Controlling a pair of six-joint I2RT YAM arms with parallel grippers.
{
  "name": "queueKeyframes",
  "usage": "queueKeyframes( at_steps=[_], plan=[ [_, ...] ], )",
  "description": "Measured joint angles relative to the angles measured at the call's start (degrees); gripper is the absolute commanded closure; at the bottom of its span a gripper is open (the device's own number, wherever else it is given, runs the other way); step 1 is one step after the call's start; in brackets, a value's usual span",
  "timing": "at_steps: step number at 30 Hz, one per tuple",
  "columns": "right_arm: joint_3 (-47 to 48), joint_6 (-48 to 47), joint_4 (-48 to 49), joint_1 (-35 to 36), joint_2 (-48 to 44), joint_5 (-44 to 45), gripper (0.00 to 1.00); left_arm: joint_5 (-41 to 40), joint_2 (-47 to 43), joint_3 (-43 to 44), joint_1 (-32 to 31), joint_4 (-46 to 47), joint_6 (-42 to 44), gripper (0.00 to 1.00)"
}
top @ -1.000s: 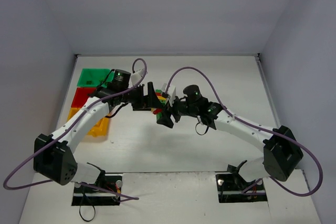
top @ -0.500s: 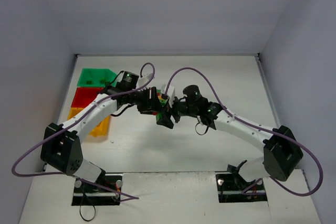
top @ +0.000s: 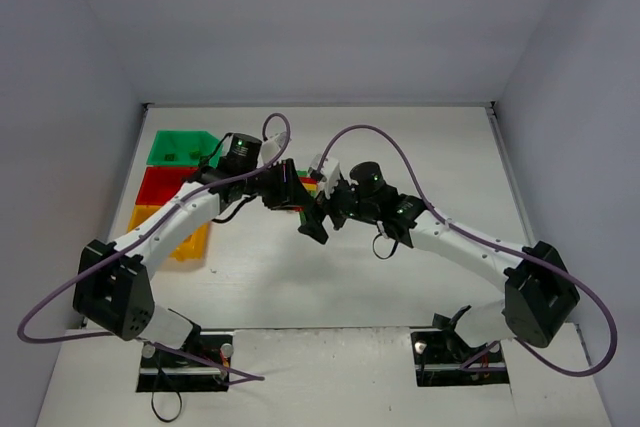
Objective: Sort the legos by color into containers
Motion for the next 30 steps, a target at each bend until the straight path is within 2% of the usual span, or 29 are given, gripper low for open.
queueKeyframes(
  at_steps=[5,11,14,27,30],
  plan=[
    [0.0,4.63,-0.22,0.0,-2.49,6.21,0.03,-3.37,-2.71,-2.97,0.0,4.28,-3.15,0.94],
    [0.76,9.03,-0.17,0.0,-4.72,10.4,0.22,-7.61,-6.43,-6.43,0.0,9.77,-6.86,0.94],
    [1.53,10.71,-0.22,0.0,-4.59,10.78,0.26,-9.4,-8.28,-7.28,0.0,12.33,-8.31,0.94],
    [4.74,12.59,1.05,0.0,-2.47,10.78,0.3,-12.31,-12.35,-8.98,-0.94,18.25,-10.86,0.94],
    [5.16,12.39,1.18,0.0,-2.32,10.78,0.36,-12.74,-12.5,-9.55,-1.33,18.36,-10.91,0.94]
  ],
)
